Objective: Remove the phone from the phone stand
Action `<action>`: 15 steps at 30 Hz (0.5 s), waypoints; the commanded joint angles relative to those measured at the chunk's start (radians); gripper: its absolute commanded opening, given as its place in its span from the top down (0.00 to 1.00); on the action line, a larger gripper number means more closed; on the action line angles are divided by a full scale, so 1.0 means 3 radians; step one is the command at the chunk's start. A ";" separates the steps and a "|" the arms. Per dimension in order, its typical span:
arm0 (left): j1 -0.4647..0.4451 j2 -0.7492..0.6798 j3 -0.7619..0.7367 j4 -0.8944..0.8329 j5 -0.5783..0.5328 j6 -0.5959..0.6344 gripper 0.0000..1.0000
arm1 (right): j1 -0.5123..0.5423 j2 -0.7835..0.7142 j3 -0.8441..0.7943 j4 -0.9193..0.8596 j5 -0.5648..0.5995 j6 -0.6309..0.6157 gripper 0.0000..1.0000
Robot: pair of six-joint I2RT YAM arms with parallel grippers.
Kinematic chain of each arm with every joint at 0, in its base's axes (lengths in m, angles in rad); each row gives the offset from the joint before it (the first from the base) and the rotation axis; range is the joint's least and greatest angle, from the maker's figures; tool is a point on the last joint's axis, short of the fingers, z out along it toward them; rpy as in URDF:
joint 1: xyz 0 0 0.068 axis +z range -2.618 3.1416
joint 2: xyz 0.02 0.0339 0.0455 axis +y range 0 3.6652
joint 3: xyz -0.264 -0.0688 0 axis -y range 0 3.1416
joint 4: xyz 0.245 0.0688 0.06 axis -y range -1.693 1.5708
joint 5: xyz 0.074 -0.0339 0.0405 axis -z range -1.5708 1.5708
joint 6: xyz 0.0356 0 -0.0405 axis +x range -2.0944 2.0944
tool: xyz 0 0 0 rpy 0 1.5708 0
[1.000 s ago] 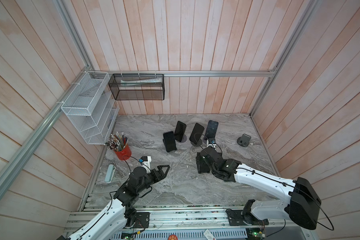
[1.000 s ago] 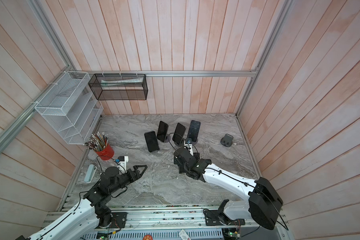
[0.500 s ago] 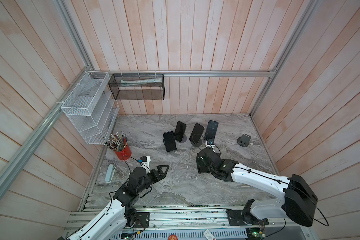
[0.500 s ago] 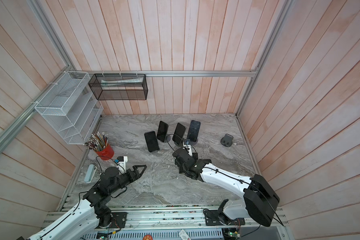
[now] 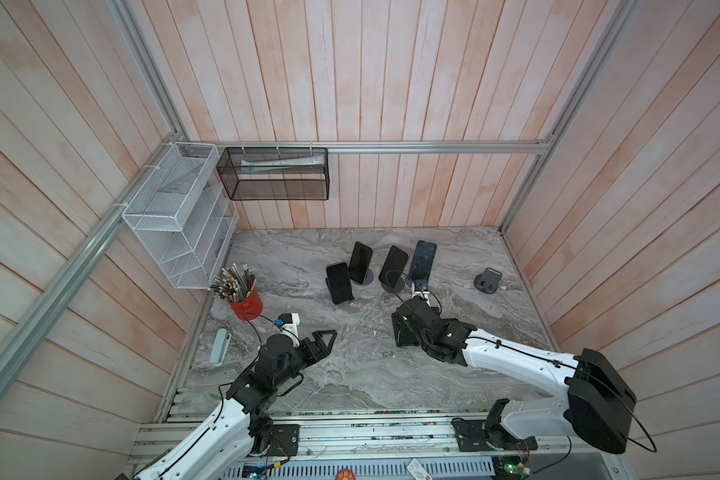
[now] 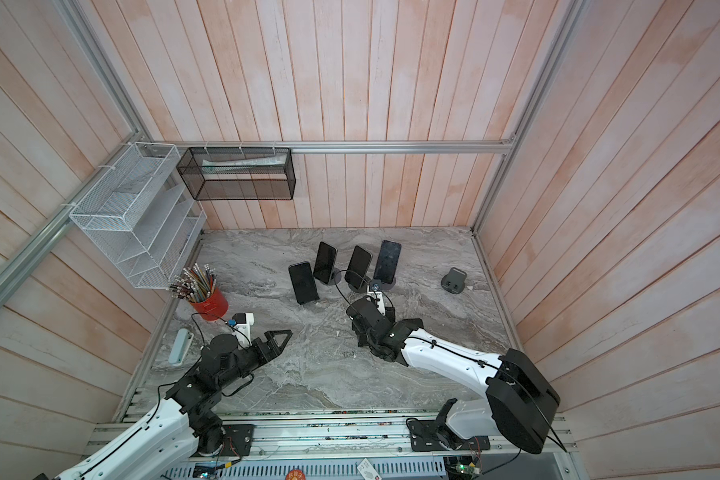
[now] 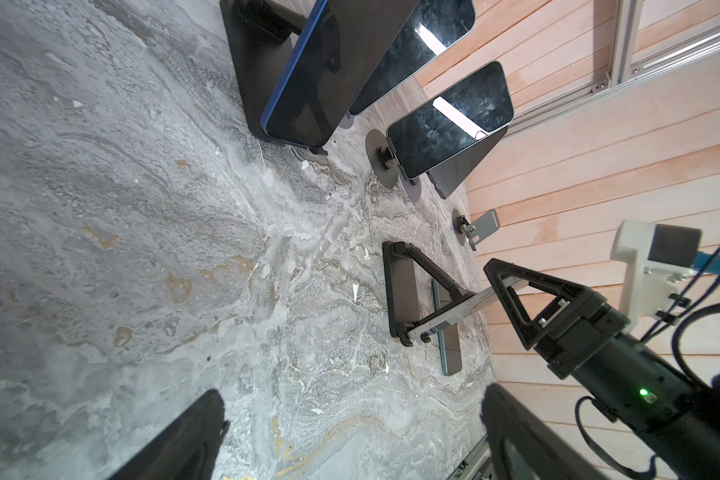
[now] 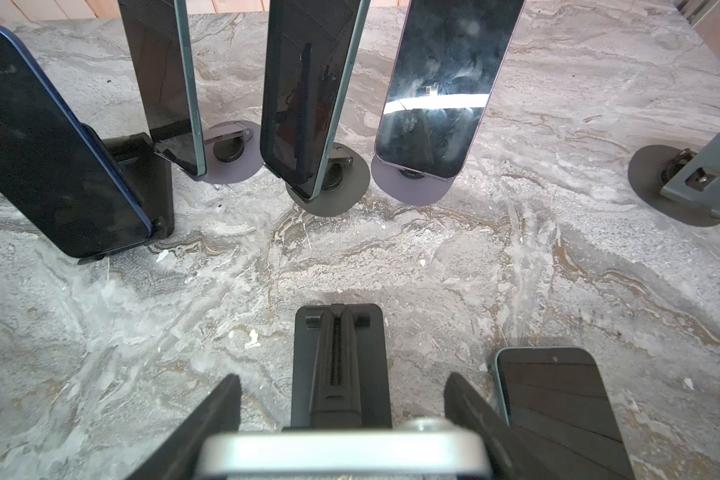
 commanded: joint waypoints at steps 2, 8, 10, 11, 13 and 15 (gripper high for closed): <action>-0.0009 -0.0031 0.0026 -0.0034 -0.0068 0.0047 0.02 | -0.0004 -0.0091 -0.0006 0.0022 0.0017 -0.0042 0.27; -0.0010 0.0019 0.0029 0.0009 -0.0064 0.0064 0.02 | -0.0004 -0.0206 0.0027 0.0008 -0.0037 0.0004 0.30; -0.0010 0.0041 0.0024 0.0035 -0.0048 0.0069 0.02 | -0.0007 -0.0241 0.0024 0.0002 -0.0031 -0.0010 0.31; -0.0010 0.0052 0.0024 0.0043 -0.0043 0.0069 0.02 | -0.0006 -0.0255 0.0024 -0.0009 -0.0021 -0.0012 0.31; -0.0009 0.0063 0.0032 0.0045 -0.0038 0.0074 0.02 | -0.0006 -0.0284 0.0032 -0.0042 -0.0017 -0.0021 0.31; -0.0009 0.0066 0.0042 0.0052 -0.0037 0.0084 0.02 | -0.0005 -0.0334 0.0045 -0.0087 -0.0015 -0.0041 0.31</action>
